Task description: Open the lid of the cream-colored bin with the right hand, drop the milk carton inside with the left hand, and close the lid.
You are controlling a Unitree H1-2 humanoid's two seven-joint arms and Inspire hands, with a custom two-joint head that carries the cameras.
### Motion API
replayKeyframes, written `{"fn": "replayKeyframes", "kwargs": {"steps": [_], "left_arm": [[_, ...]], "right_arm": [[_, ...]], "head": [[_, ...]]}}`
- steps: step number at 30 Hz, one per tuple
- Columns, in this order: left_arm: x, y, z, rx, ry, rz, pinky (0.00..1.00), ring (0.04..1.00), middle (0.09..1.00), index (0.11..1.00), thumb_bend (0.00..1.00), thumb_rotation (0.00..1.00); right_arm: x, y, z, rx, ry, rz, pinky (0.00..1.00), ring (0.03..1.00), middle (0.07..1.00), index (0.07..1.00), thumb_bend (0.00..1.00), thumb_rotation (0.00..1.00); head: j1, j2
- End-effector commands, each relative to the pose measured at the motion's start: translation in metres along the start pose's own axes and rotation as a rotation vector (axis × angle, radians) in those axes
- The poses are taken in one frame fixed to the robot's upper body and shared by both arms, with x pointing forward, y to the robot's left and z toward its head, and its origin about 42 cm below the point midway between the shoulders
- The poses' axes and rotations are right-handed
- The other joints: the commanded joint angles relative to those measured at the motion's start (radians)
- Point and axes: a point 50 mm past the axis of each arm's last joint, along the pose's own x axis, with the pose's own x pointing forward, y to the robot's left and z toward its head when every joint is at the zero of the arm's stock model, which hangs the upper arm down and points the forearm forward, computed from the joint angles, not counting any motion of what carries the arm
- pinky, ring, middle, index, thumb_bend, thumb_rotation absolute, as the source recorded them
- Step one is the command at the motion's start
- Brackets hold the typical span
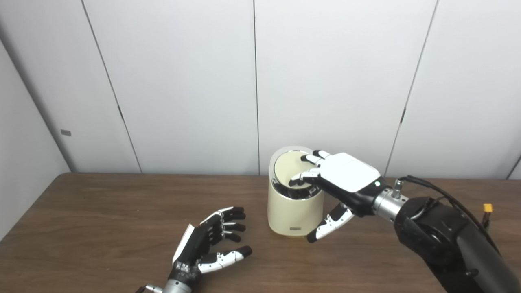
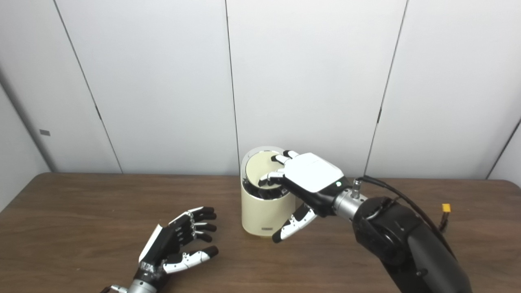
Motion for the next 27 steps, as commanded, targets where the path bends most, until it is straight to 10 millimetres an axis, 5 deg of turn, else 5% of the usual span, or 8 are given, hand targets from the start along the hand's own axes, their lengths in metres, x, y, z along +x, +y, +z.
{"fn": "replayKeyframes", "kwargs": {"steps": [1, 10, 27], "left_arm": [[-0.002, -0.001, 0.003, 0.002, -0.023, 0.000, 0.61, 0.697, 0.780, 0.803, 0.72, 0.13], [-0.001, -0.002, 0.004, -0.016, -0.026, -0.004, 0.61, 0.701, 0.784, 0.807, 0.71, 0.10], [-0.001, -0.003, 0.002, 0.000, -0.020, -0.009, 0.60, 0.696, 0.781, 0.805, 0.73, 0.14]], "right_arm": [[0.000, -0.007, -0.004, -0.057, 0.012, 0.070, 1.00, 0.957, 0.766, 0.791, 0.80, 0.60], [0.005, -0.005, -0.002, -0.141, 0.034, 0.178, 1.00, 0.952, 0.774, 0.792, 0.79, 0.66], [-0.010, -0.009, -0.012, -0.010, -0.012, -0.058, 0.96, 0.956, 0.771, 0.802, 0.76, 0.59]], "head": [[0.001, 0.001], [0.002, 0.001], [-0.006, -0.005]]}}
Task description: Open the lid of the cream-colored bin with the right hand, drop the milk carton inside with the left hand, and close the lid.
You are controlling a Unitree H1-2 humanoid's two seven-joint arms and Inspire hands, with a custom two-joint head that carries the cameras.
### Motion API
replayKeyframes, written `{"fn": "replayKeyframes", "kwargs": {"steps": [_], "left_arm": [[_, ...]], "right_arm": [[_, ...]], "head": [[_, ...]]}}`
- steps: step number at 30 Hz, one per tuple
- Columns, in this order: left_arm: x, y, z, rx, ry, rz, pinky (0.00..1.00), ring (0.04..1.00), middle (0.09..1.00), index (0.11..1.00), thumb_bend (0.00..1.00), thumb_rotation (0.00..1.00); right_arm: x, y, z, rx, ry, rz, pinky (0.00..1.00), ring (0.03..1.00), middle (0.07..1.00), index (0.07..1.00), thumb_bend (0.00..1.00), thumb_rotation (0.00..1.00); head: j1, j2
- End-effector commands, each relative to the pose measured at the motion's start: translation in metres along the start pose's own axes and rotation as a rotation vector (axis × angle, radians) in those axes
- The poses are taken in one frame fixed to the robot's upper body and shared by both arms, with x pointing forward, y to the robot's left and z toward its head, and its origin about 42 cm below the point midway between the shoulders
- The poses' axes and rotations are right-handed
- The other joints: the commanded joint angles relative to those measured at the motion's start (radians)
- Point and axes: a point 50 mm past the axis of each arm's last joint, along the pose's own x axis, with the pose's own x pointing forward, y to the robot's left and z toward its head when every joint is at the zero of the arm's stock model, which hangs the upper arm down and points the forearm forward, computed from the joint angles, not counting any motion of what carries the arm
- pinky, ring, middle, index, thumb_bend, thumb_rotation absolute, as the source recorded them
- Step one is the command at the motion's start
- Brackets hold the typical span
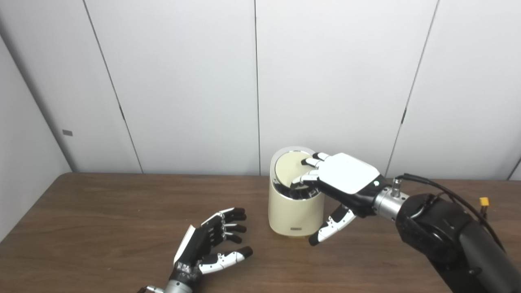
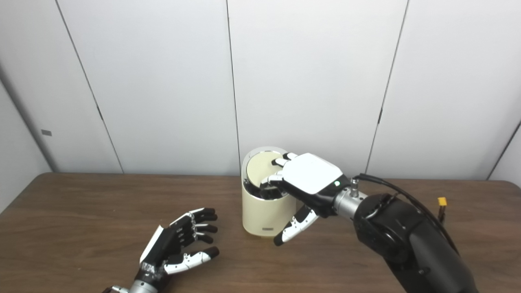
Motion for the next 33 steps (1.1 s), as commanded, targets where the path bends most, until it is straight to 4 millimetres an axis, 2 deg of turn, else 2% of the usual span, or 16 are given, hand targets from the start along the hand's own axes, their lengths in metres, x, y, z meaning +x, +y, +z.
{"fn": "replayKeyframes", "kwargs": {"steps": [1, 7, 8, 9, 10, 11, 13, 15, 16, 18, 21, 23, 24, 27, 33], "left_arm": [[0.000, -0.001, 0.003, 0.003, -0.032, -0.005, 0.60, 0.695, 0.780, 0.805, 0.73, 0.15], [0.001, -0.003, 0.003, -0.003, -0.031, 0.000, 0.60, 0.693, 0.779, 0.803, 0.72, 0.13], [0.001, -0.004, 0.003, -0.003, -0.027, 0.000, 0.59, 0.689, 0.776, 0.802, 0.73, 0.14], [0.001, -0.005, 0.003, -0.004, -0.024, 0.000, 0.59, 0.685, 0.772, 0.801, 0.74, 0.15], [0.001, -0.006, 0.002, -0.005, -0.023, 0.000, 0.59, 0.682, 0.771, 0.798, 0.74, 0.14], [0.001, -0.007, 0.002, -0.005, -0.023, 0.000, 0.58, 0.682, 0.770, 0.797, 0.73, 0.13], [0.001, -0.007, 0.002, -0.005, -0.024, 0.000, 0.58, 0.683, 0.772, 0.795, 0.73, 0.12], [0.001, -0.007, 0.002, -0.005, -0.025, 0.003, 0.58, 0.687, 0.776, 0.796, 0.72, 0.11], [0.001, -0.007, 0.002, -0.003, -0.026, 0.004, 0.59, 0.688, 0.776, 0.796, 0.72, 0.11], [0.002, -0.006, 0.002, 0.002, -0.027, 0.005, 0.59, 0.691, 0.776, 0.798, 0.72, 0.14], [0.003, -0.005, 0.003, 0.000, -0.028, 0.006, 0.59, 0.695, 0.777, 0.797, 0.73, 0.15], [0.004, -0.004, 0.004, 0.001, -0.031, 0.006, 0.60, 0.696, 0.779, 0.794, 0.72, 0.14], [0.004, -0.004, 0.004, 0.002, -0.033, 0.007, 0.60, 0.696, 0.779, 0.794, 0.72, 0.14], [0.006, -0.003, 0.005, 0.003, -0.040, 0.003, 0.59, 0.688, 0.773, 0.791, 0.71, 0.14], [0.007, -0.006, 0.006, -0.004, -0.047, -0.005, 0.59, 0.687, 0.773, 0.806, 0.73, 0.14]], "right_arm": [[-0.003, -0.013, -0.008, 0.035, 0.012, -0.063, 0.97, 0.965, 0.777, 0.812, 0.74, 0.60], [-0.016, -0.018, -0.019, 0.236, 0.069, -0.187, 1.00, 0.996, 0.839, 0.865, 0.70, 0.59], [-0.018, -0.016, -0.021, 0.261, 0.079, -0.213, 0.98, 0.995, 0.848, 0.870, 0.70, 0.59], [-0.021, -0.012, -0.025, 0.286, 0.087, -0.260, 0.93, 0.981, 0.855, 0.874, 0.70, 0.59], [-0.022, -0.009, -0.027, 0.299, 0.091, -0.292, 0.82, 0.949, 0.853, 0.877, 0.70, 0.56], [-0.025, -0.006, -0.029, 0.309, 0.094, -0.322, 0.79, 0.938, 0.853, 0.879, 0.70, 0.54], [-0.028, 0.001, -0.032, 0.326, 0.099, -0.366, 0.78, 0.921, 0.854, 0.885, 0.70, 0.53], [-0.033, 0.008, -0.034, 0.363, 0.102, -0.396, 0.82, 0.920, 0.880, 0.917, 0.70, 0.50], [-0.039, 0.014, -0.035, 0.414, 0.109, -0.414, 0.82, 0.920, 0.887, 0.925, 0.70, 0.49], [-0.049, 0.028, -0.040, 0.498, 0.125, -0.432, 0.75, 0.890, 0.913, 0.977, 0.70, 0.39], [-0.058, 0.047, -0.046, 0.598, 0.167, -0.421, 0.76, 0.886, 0.928, 0.994, 0.70, 0.42], [-0.064, 0.058, -0.048, 0.673, 0.196, -0.424, 0.80, 0.896, 0.934, 0.983, 0.73, 0.41], [-0.069, 0.064, -0.050, 0.717, 0.216, -0.435, 0.79, 0.893, 0.934, 0.980, 0.74, 0.41], [-0.079, 0.078, -0.055, 0.784, 0.254, -0.478, 0.77, 0.877, 0.915, 0.945, 0.78, 0.35], [-0.086, 0.101, -0.056, 0.859, 0.290, -0.509, 0.75, 0.867, 0.901, 0.924, 0.78, 0.37]], "head": [[0.001, 0.000], [-0.003, 0.000], [-0.003, 0.001], [-0.004, 0.001], [-0.004, 0.001], [-0.003, 0.000], [-0.002, -0.001], [-0.001, 0.000], [0.000, -0.002], [0.002, -0.003], [0.001, -0.005], [-0.001, -0.005], [0.002, -0.005], [0.005, -0.006], [0.011, -0.006]]}}
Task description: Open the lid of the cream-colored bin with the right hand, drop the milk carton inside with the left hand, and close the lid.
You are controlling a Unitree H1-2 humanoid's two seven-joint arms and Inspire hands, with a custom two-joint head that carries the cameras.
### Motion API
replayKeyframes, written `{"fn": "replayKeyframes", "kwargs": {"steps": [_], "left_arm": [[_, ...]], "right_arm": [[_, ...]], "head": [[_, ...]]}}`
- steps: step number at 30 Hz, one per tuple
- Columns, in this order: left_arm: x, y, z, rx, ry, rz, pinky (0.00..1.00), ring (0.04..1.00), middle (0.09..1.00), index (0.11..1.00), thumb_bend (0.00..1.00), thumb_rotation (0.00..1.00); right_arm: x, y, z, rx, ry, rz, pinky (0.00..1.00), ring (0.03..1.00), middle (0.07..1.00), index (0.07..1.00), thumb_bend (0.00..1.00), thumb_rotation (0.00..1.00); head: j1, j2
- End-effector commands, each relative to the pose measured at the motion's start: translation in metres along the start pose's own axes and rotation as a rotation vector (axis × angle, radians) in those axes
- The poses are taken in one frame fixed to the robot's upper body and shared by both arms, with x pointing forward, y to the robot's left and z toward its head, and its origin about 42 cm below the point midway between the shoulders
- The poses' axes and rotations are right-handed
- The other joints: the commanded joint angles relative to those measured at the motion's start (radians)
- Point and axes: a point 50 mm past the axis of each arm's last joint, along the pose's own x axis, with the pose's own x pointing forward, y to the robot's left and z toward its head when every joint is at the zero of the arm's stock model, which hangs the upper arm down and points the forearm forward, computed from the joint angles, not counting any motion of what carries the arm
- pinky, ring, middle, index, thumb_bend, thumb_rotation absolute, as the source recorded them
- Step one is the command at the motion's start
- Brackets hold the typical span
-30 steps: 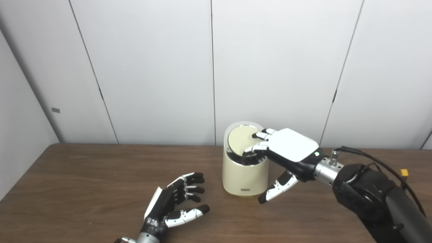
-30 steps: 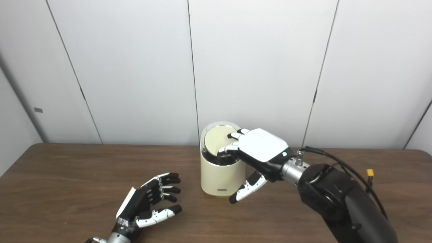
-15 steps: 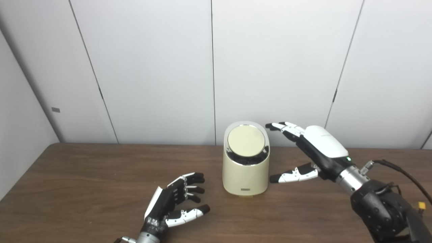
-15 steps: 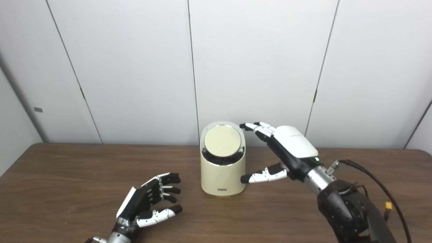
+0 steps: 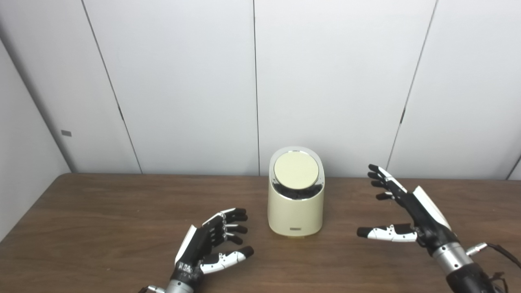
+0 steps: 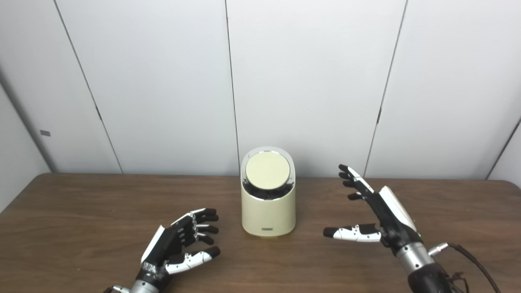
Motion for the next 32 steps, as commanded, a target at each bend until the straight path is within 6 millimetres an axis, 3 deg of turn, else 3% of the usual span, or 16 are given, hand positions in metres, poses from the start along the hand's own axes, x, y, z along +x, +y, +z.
{"fn": "replayKeyframes", "kwargs": {"steps": [1, 6, 12, 19, 22, 27, 32], "left_arm": [[0.006, -0.003, 0.006, -0.001, -0.052, -0.007, 0.59, 0.688, 0.772, 0.806, 0.73, 0.14], [0.008, 0.001, 0.007, -0.007, -0.065, -0.005, 0.59, 0.697, 0.796, 0.809, 0.71, 0.11], [0.006, -0.001, 0.009, -0.023, -0.067, -0.017, 0.60, 0.712, 0.814, 0.839, 0.73, 0.14], [0.008, 0.006, 0.014, -0.030, -0.092, -0.003, 0.62, 0.726, 0.821, 0.887, 0.69, 0.09], [0.005, 0.010, 0.015, -0.008, -0.091, 0.010, 0.61, 0.714, 0.810, 0.888, 0.70, 0.11], [0.001, 0.014, 0.016, 0.012, -0.095, 0.007, 0.65, 0.724, 0.814, 0.887, 0.72, 0.14], [-0.002, 0.020, 0.013, -0.005, -0.092, 0.014, 0.65, 0.728, 0.821, 0.902, 0.73, 0.15]], "right_arm": [[0.005, -0.006, 0.012, 0.034, -0.073, -0.044, 0.75, 0.861, 0.894, 0.921, 0.78, 0.38], [-0.001, 0.004, 0.009, 0.079, -0.069, -0.033, 0.74, 0.843, 0.888, 0.911, 0.77, 0.36], [-0.007, 0.017, 0.006, 0.076, -0.039, -0.107, 0.79, 0.884, 0.915, 0.909, 0.75, 0.33], [-0.013, 0.028, -0.001, 0.239, -0.086, -0.143, 0.82, 0.891, 0.900, 0.907, 0.75, 0.29], [-0.018, 0.039, -0.004, 0.281, -0.138, -0.168, 0.78, 0.856, 0.865, 0.880, 0.74, 0.30], [-0.023, 0.053, -0.002, 0.323, -0.126, -0.184, 0.75, 0.843, 0.864, 0.874, 0.81, 0.36], [-0.027, 0.056, -0.001, 0.349, -0.102, -0.186, 0.77, 0.853, 0.873, 0.888, 0.84, 0.34]], "head": [[-0.001, 0.002], [-0.008, 0.001], [-0.024, 0.005], [-0.039, 0.011], [-0.048, 0.016], [-0.053, 0.019], [-0.061, 0.027]]}}
